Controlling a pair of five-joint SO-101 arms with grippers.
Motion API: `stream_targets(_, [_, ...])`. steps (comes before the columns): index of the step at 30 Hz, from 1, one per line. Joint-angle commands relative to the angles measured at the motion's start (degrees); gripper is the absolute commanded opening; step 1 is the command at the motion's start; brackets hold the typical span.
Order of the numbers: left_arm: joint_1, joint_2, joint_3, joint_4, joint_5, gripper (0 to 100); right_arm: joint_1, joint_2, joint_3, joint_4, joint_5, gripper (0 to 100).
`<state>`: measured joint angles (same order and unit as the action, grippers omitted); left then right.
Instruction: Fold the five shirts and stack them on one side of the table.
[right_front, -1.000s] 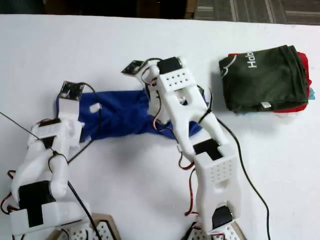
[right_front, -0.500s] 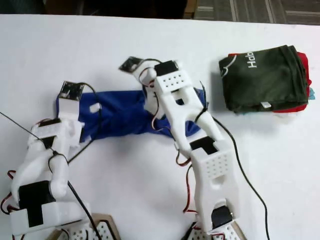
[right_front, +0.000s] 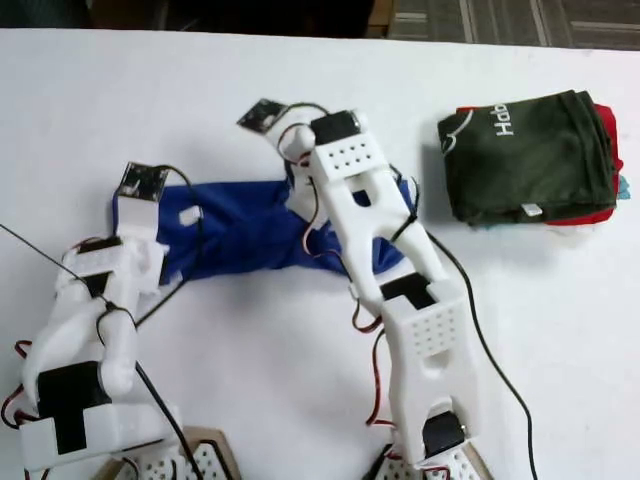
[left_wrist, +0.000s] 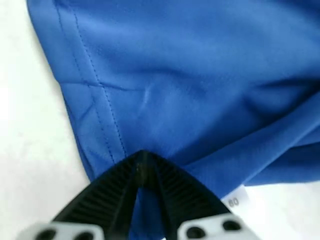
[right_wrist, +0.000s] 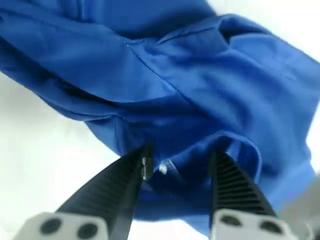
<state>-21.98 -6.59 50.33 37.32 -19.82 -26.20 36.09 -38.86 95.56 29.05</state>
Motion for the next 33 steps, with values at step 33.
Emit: stream_targets(33, [0.44,-1.32,0.13,-0.79,0.26,2,-1.89,-9.19,13.45,1.63,2.2,6.3])
